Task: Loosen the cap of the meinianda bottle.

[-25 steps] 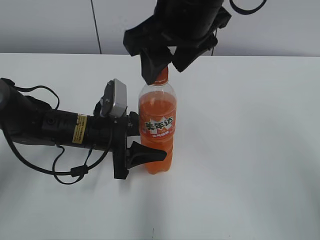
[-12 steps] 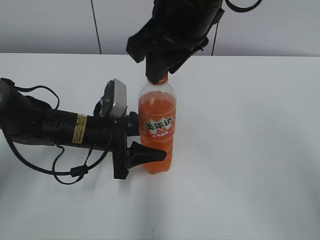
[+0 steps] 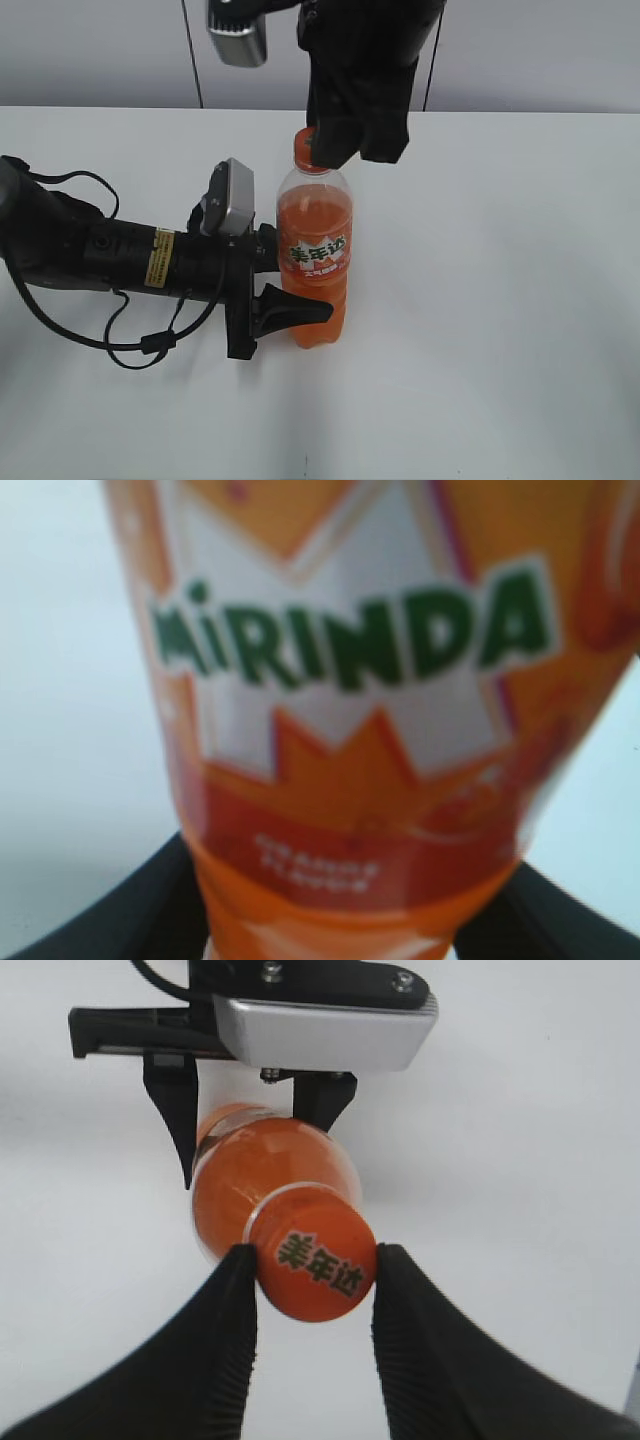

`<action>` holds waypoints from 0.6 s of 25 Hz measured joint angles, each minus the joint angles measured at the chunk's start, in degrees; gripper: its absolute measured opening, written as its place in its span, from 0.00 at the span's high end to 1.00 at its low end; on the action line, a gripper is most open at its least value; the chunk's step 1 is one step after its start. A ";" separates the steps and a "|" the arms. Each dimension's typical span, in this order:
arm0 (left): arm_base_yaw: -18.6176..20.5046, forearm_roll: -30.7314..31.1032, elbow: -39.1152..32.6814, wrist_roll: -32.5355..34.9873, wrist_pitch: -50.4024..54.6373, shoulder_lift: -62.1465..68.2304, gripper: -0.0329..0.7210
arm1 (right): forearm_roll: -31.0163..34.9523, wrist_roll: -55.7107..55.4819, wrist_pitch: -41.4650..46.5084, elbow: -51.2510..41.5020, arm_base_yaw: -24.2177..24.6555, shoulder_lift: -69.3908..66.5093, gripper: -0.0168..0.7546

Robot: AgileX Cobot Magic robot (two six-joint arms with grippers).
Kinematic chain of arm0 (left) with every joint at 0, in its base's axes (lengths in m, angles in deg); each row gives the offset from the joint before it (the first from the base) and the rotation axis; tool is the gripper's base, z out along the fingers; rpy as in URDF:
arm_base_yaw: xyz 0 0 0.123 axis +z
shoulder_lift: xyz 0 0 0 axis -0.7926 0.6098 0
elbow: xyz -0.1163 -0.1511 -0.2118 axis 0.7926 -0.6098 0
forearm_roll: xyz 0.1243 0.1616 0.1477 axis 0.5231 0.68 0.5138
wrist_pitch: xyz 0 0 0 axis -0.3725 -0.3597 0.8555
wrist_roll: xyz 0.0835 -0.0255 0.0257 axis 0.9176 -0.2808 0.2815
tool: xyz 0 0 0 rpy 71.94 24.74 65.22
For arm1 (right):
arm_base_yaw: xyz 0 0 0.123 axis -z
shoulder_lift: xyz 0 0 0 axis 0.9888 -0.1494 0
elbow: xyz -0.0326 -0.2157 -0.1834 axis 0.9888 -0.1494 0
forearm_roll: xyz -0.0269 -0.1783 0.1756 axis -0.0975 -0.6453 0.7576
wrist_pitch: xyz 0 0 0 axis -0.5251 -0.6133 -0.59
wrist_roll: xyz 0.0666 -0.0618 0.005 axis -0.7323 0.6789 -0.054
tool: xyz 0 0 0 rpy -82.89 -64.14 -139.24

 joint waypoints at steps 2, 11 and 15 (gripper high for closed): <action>0.00 0.00 0.00 0.00 0.04 0.00 0.41 | -0.21 6.78 -0.20 0.00 0.00 0.04 0.63; 0.00 -0.40 0.00 -0.38 0.32 0.00 0.41 | -1.07 14.78 -0.57 0.05 0.00 0.17 0.69; 0.00 -0.40 0.00 -0.43 0.32 0.00 0.41 | -0.84 13.14 -0.57 0.05 0.00 0.21 0.62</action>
